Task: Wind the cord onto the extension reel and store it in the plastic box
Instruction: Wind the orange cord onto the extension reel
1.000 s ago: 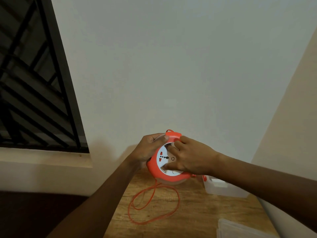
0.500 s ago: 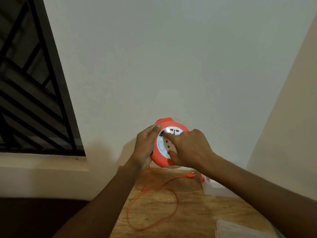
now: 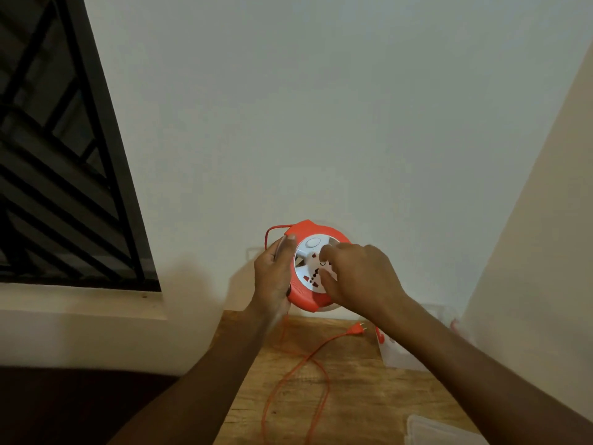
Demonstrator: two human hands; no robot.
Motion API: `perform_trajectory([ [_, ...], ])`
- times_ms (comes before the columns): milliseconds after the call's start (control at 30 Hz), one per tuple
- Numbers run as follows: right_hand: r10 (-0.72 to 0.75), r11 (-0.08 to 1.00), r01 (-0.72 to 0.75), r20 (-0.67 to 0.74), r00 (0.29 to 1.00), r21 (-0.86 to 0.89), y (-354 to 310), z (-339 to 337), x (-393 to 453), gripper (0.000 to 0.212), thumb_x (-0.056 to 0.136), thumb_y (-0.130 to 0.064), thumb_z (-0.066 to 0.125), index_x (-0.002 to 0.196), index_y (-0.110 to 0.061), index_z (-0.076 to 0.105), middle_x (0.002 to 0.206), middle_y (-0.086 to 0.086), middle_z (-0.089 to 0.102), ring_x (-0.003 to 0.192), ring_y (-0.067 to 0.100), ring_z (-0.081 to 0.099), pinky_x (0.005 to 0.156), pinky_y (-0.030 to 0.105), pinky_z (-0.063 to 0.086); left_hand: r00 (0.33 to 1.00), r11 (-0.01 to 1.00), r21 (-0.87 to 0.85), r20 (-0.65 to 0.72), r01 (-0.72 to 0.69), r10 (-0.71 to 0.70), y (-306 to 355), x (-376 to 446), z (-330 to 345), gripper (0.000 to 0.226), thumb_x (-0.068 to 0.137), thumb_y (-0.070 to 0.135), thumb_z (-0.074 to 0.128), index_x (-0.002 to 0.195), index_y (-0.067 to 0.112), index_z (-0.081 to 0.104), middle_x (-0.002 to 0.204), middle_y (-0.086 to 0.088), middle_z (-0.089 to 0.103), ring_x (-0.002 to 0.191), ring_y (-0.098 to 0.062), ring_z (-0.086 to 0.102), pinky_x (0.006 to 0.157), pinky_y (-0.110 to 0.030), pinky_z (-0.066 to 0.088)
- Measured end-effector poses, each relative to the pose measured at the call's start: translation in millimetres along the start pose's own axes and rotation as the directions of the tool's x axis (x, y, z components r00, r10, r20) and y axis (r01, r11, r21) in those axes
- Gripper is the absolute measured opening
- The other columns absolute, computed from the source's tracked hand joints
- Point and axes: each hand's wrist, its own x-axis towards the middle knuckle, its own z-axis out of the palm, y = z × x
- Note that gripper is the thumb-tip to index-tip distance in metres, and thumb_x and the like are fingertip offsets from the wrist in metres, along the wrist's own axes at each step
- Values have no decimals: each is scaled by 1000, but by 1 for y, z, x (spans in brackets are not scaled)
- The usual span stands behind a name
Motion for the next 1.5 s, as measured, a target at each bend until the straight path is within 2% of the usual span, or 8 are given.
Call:
perform_trajectory([
  [133,-374,924,381,167,912,-10,13,-11,2,25,78,-19,74,103,-24,73,130,4,59,98,25,63,63,35,53,992,999,46,125,18,-24,7,3,-12,18,101,39,62,96,38,79,97,3,83,85,-20,81,61,-32,63],
  [367,-609,724,682,372,701,-101,21,-15,1,39,76,-13,76,111,-30,70,150,6,39,112,31,51,75,42,53,968,985,173,245,7,-50,13,0,-20,17,100,39,62,108,32,75,102,1,83,90,-26,81,64,-34,64],
  [533,-598,662,720,434,674,-207,13,-8,-5,41,86,-27,70,126,-34,61,153,12,33,123,37,46,91,47,48,955,967,256,289,-19,-58,13,-2,-21,13,95,47,66,97,47,79,101,4,82,89,-24,81,65,-32,64],
  [767,-575,607,717,434,694,-342,9,-7,-3,54,75,-42,80,125,-37,61,134,17,55,103,33,60,86,48,50,950,949,311,307,-52,-49,16,6,-22,11,95,46,68,98,48,78,103,5,82,91,-22,80,68,-31,64],
  [1167,-629,514,794,487,607,-326,-3,0,-2,56,82,-41,74,133,-37,52,126,15,58,114,38,50,92,48,43,891,873,485,412,-39,-189,15,16,-23,31,97,44,67,123,27,74,109,-1,81,94,-27,79,84,-42,66],
  [1333,-680,519,812,447,582,-268,5,-2,-1,59,81,-39,74,133,-31,50,121,19,61,109,37,55,90,50,48,882,904,428,418,21,-219,16,15,-29,23,95,43,68,112,30,77,106,-3,82,92,-28,80,76,-36,65],
  [1433,-642,556,773,432,633,-306,5,-1,-1,60,83,-35,71,137,-31,45,110,16,67,97,34,62,86,48,49,886,932,360,417,44,-203,13,15,-30,30,89,44,74,114,27,77,108,-8,81,92,-29,79,80,-41,66],
  [1500,-534,706,646,382,755,-290,2,0,-1,67,80,-35,74,139,-29,43,107,13,70,89,33,67,80,46,50,906,959,273,381,80,-185,11,14,-29,43,84,47,76,121,24,74,111,-10,81,95,-31,79,79,-43,66],
])
